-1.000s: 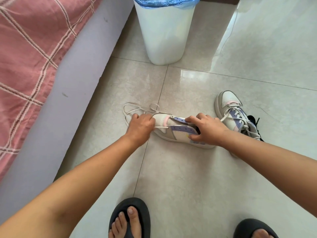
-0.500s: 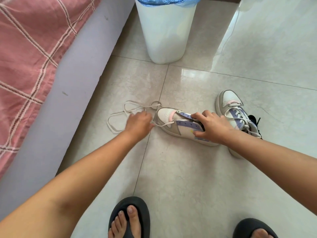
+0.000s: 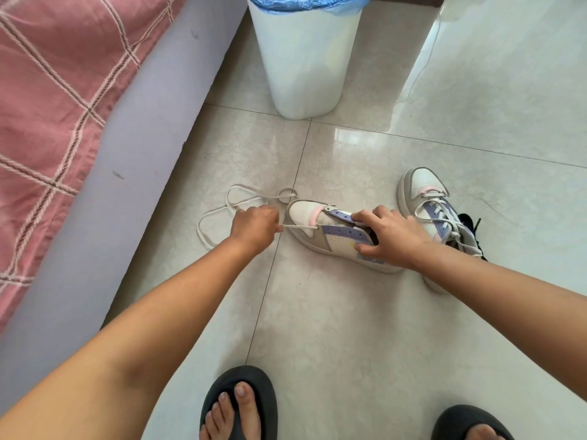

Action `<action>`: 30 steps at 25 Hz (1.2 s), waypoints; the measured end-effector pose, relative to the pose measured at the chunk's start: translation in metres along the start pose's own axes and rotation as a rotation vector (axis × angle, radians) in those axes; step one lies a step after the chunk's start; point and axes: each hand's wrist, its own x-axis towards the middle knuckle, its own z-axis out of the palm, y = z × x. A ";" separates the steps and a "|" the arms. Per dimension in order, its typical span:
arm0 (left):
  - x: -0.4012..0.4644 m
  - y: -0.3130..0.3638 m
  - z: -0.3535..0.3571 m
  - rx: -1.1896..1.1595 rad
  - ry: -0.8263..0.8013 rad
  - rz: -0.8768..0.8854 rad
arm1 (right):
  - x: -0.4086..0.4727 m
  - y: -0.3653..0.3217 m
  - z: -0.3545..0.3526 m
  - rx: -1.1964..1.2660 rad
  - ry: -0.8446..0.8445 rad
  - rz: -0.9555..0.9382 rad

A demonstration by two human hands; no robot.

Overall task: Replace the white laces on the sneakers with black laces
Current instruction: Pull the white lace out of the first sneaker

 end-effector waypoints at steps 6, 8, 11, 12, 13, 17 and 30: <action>0.003 -0.003 -0.016 -0.358 -0.085 -0.115 | 0.004 -0.010 0.002 0.013 0.011 0.034; -0.005 -0.017 -0.021 -0.324 -0.048 -0.169 | 0.004 -0.008 0.003 0.018 0.017 0.056; -0.018 -0.053 -0.026 -0.251 0.014 -0.289 | 0.004 -0.003 0.003 0.068 0.015 0.099; -0.018 -0.062 -0.027 -0.327 0.008 -0.274 | 0.005 -0.001 0.002 0.082 0.012 0.111; -0.017 -0.066 -0.029 -0.414 0.008 -0.234 | 0.005 0.000 0.001 0.087 0.003 0.117; 0.011 -0.051 -0.031 -0.566 0.114 -0.158 | 0.001 -0.007 0.003 0.049 -0.007 0.150; 0.018 -0.024 0.019 -0.319 -0.263 -0.099 | -0.031 -0.061 0.004 0.016 -0.213 0.259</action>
